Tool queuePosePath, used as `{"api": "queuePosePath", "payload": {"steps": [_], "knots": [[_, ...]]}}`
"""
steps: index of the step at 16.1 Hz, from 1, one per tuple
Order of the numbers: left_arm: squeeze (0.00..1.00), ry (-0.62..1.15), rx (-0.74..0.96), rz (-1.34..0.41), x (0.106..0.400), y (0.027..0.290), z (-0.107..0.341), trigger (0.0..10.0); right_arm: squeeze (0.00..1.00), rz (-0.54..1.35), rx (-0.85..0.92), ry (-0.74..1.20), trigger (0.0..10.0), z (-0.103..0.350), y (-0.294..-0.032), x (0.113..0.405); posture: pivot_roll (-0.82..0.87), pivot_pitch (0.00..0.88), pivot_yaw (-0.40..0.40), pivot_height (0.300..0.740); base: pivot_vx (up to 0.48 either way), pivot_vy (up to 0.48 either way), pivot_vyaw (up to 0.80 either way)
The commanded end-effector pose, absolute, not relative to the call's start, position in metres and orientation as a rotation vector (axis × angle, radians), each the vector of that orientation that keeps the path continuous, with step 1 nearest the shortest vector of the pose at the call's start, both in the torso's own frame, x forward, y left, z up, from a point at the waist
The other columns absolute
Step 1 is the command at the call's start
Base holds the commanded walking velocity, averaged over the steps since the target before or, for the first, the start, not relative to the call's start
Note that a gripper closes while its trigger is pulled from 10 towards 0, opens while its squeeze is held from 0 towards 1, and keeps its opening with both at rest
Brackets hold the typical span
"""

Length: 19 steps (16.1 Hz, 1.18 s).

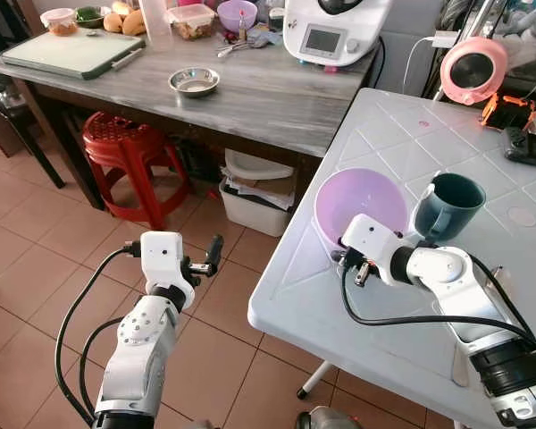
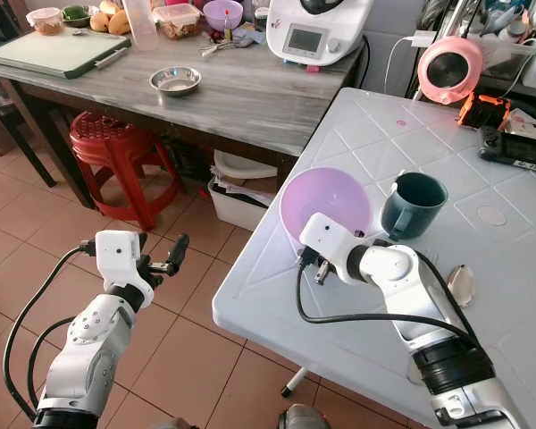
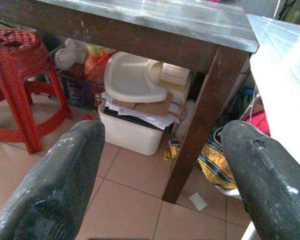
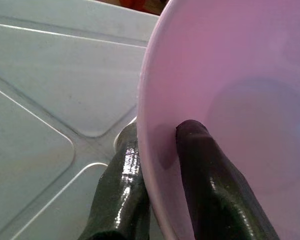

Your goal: Setting the table

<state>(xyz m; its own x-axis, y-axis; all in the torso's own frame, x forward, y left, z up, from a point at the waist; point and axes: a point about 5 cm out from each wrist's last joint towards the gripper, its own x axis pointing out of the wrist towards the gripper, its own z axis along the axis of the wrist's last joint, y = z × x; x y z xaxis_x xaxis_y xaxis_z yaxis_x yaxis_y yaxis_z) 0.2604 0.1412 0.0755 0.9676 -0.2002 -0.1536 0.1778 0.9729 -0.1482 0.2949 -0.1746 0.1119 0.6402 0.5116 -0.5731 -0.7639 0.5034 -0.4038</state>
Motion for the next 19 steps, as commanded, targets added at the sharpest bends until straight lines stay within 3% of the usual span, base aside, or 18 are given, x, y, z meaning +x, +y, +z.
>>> {"api": "queuePosePath", "payload": {"steps": [1, 14, 15, 19], "knots": [[0.0, 0.184, -0.119, -0.196, 0.26, 0.141, 0.074, 10.0, 0.0, 0.804, -0.693, 0.437, 0.0, 0.107, -0.176, 0.292, -0.06, 0.0, 0.025, 0.74, 0.0, 0.0, 0.0], [0.0, 0.18, -0.151, -0.129, 0.264, 0.145, 0.075, 10.0, 0.0, 0.535, -0.621, 0.179, 0.0, 0.111, -0.176, 0.293, -0.06, 0.0, 0.016, 0.74, 0.0, 0.0, 0.0], [0.0, 0.181, -0.156, -0.124, 0.264, 0.145, 0.075, 10.0, 0.0, 0.505, -0.605, 0.137, 10.0, 0.115, -0.173, 0.293, -0.06, 0.0, 0.016, 0.74, 0.0, 0.0, 0.0], [0.0, 0.173, -0.165, -0.096, 0.27, 0.151, 0.077, 10.0, 0.0, 0.41, -0.5, 0.006, 10.0, 0.126, -0.157, 0.289, -0.06, 0.0, 0.018, 0.74, 0.0, 0.0, 0.0]]}}
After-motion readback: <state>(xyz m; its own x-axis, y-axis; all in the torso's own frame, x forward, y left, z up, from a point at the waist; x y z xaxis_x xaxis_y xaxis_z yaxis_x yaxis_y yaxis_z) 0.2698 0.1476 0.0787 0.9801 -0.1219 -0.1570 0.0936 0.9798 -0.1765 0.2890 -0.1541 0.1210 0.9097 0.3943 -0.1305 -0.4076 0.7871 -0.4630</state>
